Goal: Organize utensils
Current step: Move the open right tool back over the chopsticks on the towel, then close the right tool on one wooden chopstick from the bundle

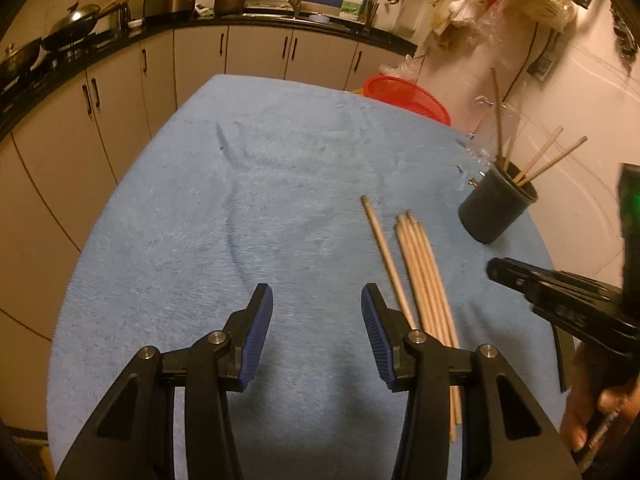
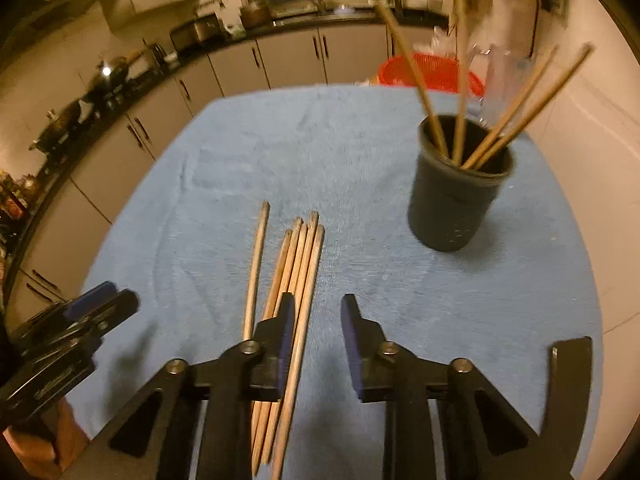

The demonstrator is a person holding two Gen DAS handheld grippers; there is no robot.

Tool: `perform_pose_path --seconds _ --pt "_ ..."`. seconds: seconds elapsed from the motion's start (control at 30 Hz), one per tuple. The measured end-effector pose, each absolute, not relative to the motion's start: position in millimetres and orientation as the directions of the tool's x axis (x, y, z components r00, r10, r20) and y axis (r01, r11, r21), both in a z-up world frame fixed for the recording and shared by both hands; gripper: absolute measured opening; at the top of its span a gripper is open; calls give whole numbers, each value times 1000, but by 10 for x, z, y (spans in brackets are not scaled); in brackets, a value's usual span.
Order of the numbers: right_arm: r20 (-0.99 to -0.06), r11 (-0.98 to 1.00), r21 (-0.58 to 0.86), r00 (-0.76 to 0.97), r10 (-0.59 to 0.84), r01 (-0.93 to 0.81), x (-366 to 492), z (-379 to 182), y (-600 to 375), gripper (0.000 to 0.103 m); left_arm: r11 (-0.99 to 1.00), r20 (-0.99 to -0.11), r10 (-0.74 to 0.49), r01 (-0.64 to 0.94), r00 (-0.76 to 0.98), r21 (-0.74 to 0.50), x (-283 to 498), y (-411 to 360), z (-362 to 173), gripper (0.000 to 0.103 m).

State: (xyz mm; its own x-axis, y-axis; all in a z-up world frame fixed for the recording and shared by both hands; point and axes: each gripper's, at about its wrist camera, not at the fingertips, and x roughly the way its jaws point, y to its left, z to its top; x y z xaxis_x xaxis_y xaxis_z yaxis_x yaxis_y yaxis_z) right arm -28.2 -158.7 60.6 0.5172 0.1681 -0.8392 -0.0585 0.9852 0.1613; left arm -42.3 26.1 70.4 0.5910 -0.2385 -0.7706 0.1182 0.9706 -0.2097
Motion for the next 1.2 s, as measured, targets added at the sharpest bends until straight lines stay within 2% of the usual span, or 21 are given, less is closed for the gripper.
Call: perform_pose_path --seconds 0.23,0.43,0.5,0.67,0.77,0.97,1.2 --pt "-880 986 162 447 157 -29 132 300 -1491 18 965 -781 -257 117 569 -233 -325 385 573 45" --pt "-902 995 96 420 94 -15 307 143 -1430 18 963 -785 -265 113 561 -244 -249 446 507 45" --pt "-909 996 89 407 88 -18 354 127 -1422 13 963 -786 -265 116 558 -242 -225 444 495 45" --pt "-916 999 41 398 50 -32 453 84 -1384 11 962 -791 -269 124 550 -242 -165 434 475 45" --pt "-917 996 56 390 80 -73 411 94 -1316 8 962 -796 -273 130 541 -241 -112 399 488 45" --pt "-908 967 197 342 243 -163 119 138 -1226 8 941 -816 -339 150 469 -305 90 255 482 45" --pt "-858 968 209 448 251 -141 -154 380 -1497 8 933 -835 -359 125 418 -338 468 -1 405 44"
